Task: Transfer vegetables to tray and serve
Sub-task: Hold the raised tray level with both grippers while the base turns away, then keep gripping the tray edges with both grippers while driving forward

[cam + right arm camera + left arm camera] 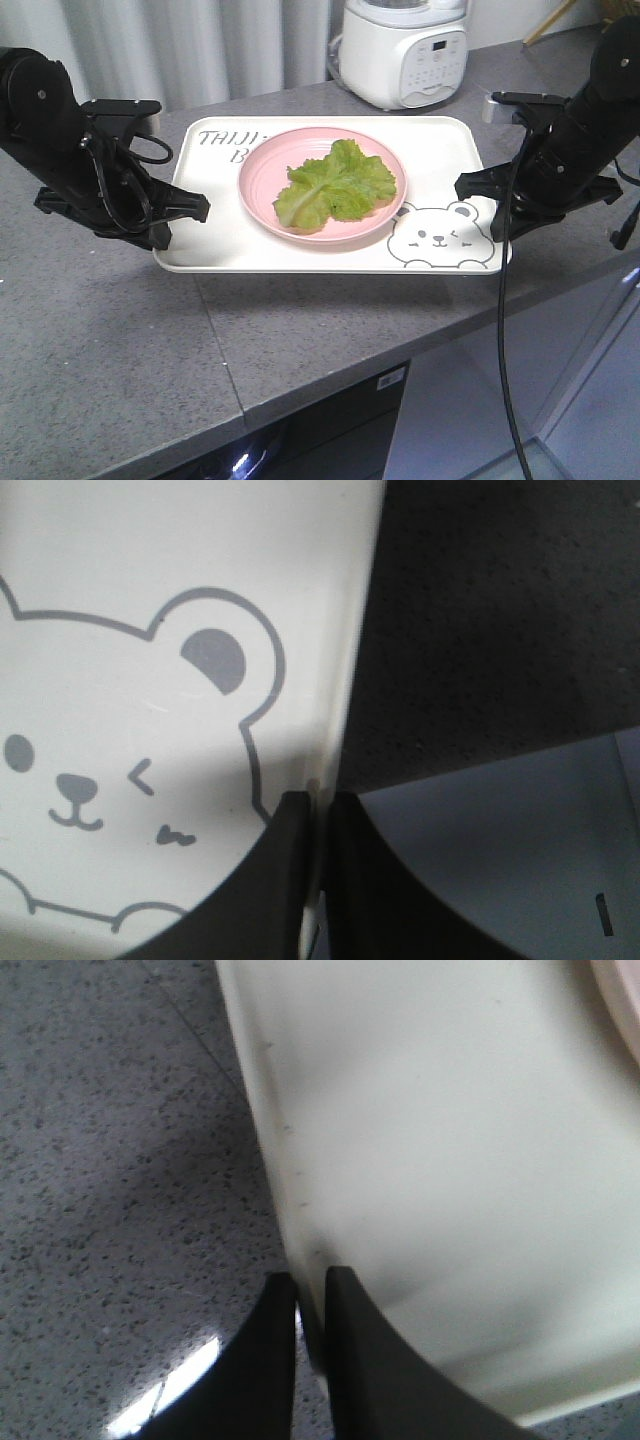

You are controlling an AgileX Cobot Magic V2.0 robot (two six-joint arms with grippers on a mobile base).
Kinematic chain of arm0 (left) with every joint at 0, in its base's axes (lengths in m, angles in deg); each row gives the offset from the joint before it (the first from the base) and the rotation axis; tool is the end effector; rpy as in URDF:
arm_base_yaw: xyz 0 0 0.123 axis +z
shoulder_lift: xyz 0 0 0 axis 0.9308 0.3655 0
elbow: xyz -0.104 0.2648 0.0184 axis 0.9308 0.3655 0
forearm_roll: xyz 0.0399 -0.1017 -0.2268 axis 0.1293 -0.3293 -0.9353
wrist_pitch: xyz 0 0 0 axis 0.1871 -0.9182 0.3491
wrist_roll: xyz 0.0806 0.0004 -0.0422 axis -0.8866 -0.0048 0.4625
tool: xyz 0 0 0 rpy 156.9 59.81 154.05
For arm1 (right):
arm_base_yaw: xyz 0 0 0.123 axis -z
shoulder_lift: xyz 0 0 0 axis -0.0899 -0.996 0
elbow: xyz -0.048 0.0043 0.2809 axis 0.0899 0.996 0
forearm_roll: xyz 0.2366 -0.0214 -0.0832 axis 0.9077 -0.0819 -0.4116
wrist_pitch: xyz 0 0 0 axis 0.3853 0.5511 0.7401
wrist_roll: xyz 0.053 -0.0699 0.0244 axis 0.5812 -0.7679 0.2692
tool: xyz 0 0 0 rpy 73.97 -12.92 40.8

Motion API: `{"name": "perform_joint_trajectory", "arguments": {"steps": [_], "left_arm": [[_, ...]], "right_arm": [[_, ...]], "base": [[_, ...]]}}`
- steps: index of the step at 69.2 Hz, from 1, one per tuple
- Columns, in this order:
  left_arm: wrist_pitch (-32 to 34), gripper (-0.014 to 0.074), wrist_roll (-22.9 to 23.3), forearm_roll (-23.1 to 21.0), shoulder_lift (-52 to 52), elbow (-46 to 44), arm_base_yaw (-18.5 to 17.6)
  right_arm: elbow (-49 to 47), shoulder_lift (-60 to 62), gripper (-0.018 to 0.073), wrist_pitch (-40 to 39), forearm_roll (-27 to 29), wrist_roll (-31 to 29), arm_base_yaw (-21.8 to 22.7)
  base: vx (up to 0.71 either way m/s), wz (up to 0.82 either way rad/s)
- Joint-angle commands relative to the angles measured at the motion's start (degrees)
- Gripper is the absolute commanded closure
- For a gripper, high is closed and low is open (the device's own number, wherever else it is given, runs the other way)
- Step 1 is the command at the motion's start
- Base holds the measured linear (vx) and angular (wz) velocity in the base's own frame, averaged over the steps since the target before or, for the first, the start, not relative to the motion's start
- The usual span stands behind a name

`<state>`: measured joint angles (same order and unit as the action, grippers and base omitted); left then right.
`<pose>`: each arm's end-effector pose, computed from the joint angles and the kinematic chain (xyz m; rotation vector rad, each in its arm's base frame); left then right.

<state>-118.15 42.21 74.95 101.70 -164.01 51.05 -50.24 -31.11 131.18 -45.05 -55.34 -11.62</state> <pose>0.3419 -0.1163 0.3051 0.2311 2.7694 -0.2423 0.3752 0.0562 0.3008 -0.1644 2.8722 0.2430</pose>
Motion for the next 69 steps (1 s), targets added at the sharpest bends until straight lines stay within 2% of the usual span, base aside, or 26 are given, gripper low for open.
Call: {"name": "perform_joint_trajectory", "arguments": {"steps": [1,69], "left_arm": [[4.0,0.0603,-1.9,-6.4,-3.3,-2.4,-1.7],[4.0,0.0603,-1.9,-6.4,-3.3,-2.4,-1.7]], "right_arm": [[-2.1,3.5,0.0564,-2.7,6.3,-2.2,-1.0],[-2.1,3.5,0.0564,-2.7,6.3,-2.2,-1.0]], "base": [[-0.01,-0.23],[-0.03,-0.26]]}}
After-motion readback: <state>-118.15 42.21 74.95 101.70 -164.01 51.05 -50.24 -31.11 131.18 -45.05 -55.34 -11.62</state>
